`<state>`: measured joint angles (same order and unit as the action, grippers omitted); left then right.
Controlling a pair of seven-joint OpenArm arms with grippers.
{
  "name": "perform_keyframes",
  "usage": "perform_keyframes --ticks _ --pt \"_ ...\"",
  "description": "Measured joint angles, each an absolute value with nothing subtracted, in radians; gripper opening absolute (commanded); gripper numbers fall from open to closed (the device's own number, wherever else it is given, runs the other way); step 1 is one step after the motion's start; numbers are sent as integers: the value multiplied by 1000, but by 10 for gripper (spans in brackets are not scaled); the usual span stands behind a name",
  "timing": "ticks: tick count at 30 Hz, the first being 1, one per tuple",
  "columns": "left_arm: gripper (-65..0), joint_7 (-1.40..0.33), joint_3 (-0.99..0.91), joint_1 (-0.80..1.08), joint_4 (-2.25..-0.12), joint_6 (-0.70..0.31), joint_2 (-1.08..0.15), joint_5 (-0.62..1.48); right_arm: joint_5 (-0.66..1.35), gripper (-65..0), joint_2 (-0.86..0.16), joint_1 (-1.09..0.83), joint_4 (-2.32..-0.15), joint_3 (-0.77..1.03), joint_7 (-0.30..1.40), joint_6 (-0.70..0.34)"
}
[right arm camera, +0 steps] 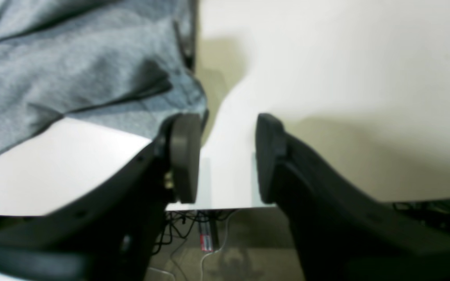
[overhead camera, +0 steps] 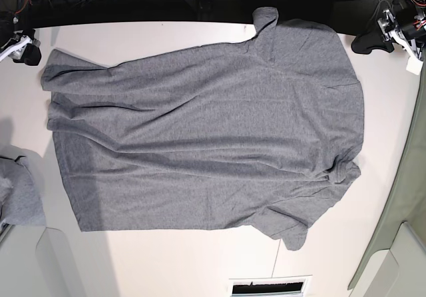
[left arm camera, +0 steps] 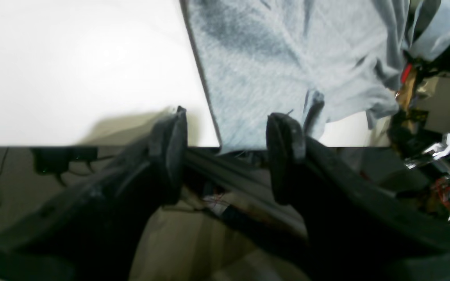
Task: Layout the t-shirt on the table in an organized manner, then fold the t-shirt properly
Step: 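Grasp the shirt's shoulder corners with both grippers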
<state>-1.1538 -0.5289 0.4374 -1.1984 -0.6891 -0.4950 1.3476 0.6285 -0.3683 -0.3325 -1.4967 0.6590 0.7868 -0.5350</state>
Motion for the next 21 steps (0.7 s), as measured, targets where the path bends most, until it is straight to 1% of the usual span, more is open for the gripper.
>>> perform_keyframes --ticks 5,6,9,10,15,21 --pt "-300 -1147 -495 438 -1199 -689 -474 1346 632 -409 -365 -330 -1496 659 779 -535" --pt "-300 -1129 -484 437 -1199 -689 -473 1343 632 -397 -365 -330 -1488 659 775 -535" --pt "-301 -1084 -459 434 -1202 -690 -467 1309 632 -332 -366 -329 -1450 659 738 -540" --pt "-300 -1070 -448 432 -1202 -694 -468 1301 632 -327 -366 -329 -1436 659 727 -543" --pt "-301 -1056 -392 395 -1202 -697 -467 1288 630 -327 -365 -289 -1347 659 711 -553" --pt "-301 -1021 -387 393 -1204 -698 -465 1268 635 -327 -366 -220 -1262 625 695 -559"
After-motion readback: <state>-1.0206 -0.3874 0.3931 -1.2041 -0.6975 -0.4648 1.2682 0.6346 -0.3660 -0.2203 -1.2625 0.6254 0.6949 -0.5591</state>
